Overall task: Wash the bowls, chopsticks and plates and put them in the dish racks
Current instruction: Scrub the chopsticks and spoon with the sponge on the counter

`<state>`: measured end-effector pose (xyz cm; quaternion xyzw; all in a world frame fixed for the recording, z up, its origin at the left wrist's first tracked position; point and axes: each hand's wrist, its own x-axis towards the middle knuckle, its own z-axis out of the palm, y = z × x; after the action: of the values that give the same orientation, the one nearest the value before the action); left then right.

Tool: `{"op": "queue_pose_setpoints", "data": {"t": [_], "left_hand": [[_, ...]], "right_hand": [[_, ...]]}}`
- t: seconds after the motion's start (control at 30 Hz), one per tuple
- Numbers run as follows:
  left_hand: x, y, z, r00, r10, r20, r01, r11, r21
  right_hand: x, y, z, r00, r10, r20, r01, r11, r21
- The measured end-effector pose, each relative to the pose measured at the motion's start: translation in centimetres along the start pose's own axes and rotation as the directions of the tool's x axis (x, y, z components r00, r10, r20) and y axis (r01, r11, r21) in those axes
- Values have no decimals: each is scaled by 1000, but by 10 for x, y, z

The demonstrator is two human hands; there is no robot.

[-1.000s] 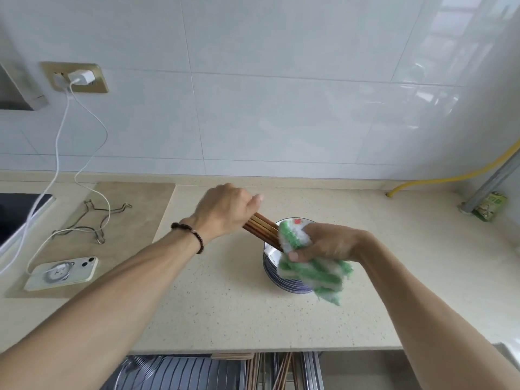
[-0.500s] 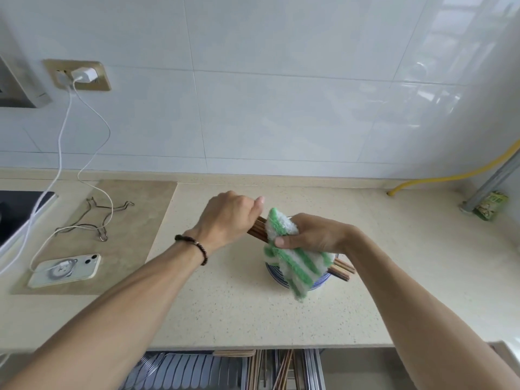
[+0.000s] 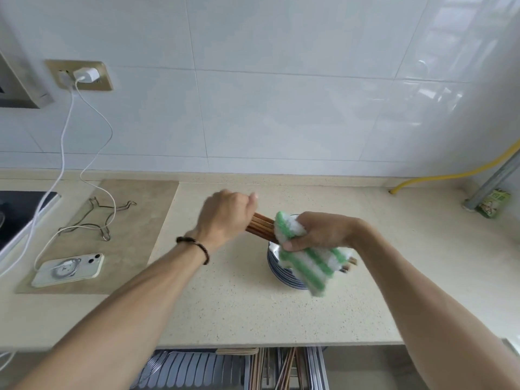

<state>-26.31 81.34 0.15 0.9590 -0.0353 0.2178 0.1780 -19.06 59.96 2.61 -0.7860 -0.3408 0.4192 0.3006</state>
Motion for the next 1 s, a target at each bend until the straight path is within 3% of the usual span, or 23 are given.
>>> {"op": "queue_pose_setpoints", "data": {"t": [0.1,0.23,0.33,0.37,0.43,0.53,0.6,0.63,0.7,0.8,0.83,0.93,1.0], "left_hand": [[-3,11,16,997,79,17,-80,996,28],[-3,-28,-10,998,-38,-49,38,999,4],[-7,-21,-7,996,-71,-54,74,995,71],[-10,-17,-4,997,-76,-8,76,995,63],[-17,-17,-8,970,-88,225,92,996,-6],[-18,-11,-23,786,-82,613,141,989,-48],[-20,-4,-27,663,-75,745,298,939,-171],[-22,-1,-25,649,-67,758,357,906,-226],[-27,2,-20,663,-55,747,400,869,-291],[-37,5,-9,631,-43,775,468,818,-336],[-39,6,-5,642,-44,766,453,828,-332],[-40,4,4,756,-27,654,270,923,-274],[-38,1,-1,778,-16,628,208,950,-233]], "right_hand": [[13,-6,10,998,-47,-39,47,999,8],[-2,12,-5,997,33,-65,-36,998,-42],[-1,11,-9,998,45,-46,-53,983,-179],[1,10,-8,998,41,-44,-49,979,-196],[2,13,-8,998,53,-43,-61,974,-218],[-3,16,-10,994,112,-7,-110,954,-280],[-5,15,-13,992,124,10,-116,954,-275],[-6,15,-15,992,127,6,-120,955,-271],[-10,16,-19,990,139,-12,-137,951,-278],[-13,19,-19,986,164,-32,-165,928,-335],[-13,20,-18,985,170,-41,-174,923,-343],[-14,23,-16,983,175,-48,-181,924,-336],[-17,26,-19,977,192,-91,-212,920,-331]]}}
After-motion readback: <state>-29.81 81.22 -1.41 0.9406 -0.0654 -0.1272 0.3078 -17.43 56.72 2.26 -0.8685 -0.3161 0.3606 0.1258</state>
